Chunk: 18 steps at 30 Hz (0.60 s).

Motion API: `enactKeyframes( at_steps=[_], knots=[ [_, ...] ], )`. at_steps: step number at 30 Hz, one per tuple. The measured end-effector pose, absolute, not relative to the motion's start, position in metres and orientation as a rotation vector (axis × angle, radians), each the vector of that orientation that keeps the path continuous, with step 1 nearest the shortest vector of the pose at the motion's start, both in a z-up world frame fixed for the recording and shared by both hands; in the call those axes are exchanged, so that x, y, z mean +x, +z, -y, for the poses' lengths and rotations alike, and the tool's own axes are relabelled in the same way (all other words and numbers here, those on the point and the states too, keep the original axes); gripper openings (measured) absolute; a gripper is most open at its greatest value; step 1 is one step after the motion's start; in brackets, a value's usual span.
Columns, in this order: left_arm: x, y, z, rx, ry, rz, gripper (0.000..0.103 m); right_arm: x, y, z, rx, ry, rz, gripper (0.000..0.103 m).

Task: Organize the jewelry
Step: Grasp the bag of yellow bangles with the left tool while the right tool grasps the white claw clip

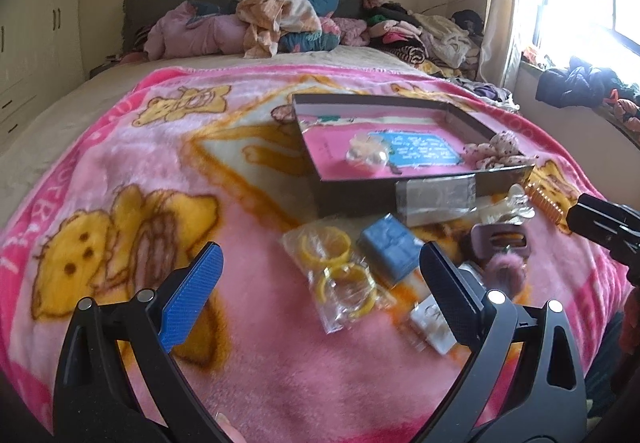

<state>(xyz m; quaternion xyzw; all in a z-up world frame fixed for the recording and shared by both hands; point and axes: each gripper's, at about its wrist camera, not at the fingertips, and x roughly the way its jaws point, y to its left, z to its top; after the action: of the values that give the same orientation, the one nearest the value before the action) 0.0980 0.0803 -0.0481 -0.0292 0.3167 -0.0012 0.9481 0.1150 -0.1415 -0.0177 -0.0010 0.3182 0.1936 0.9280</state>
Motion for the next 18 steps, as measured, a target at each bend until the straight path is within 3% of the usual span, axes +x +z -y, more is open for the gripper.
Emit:
enactKeyframes(
  at_steps=[14, 18],
  knots=[
    [0.103, -0.073, -0.081, -0.051, 0.0, -0.709, 0.09, 0.139, -0.036, 0.13, 0.0, 0.359, -0.704, 0.08],
    [0.11, -0.078, -0.081, -0.069, -0.004, -0.728, 0.077, 0.154, -0.041, 0.132, 0.006, 0.324, -0.719, 0.08]
  ],
)
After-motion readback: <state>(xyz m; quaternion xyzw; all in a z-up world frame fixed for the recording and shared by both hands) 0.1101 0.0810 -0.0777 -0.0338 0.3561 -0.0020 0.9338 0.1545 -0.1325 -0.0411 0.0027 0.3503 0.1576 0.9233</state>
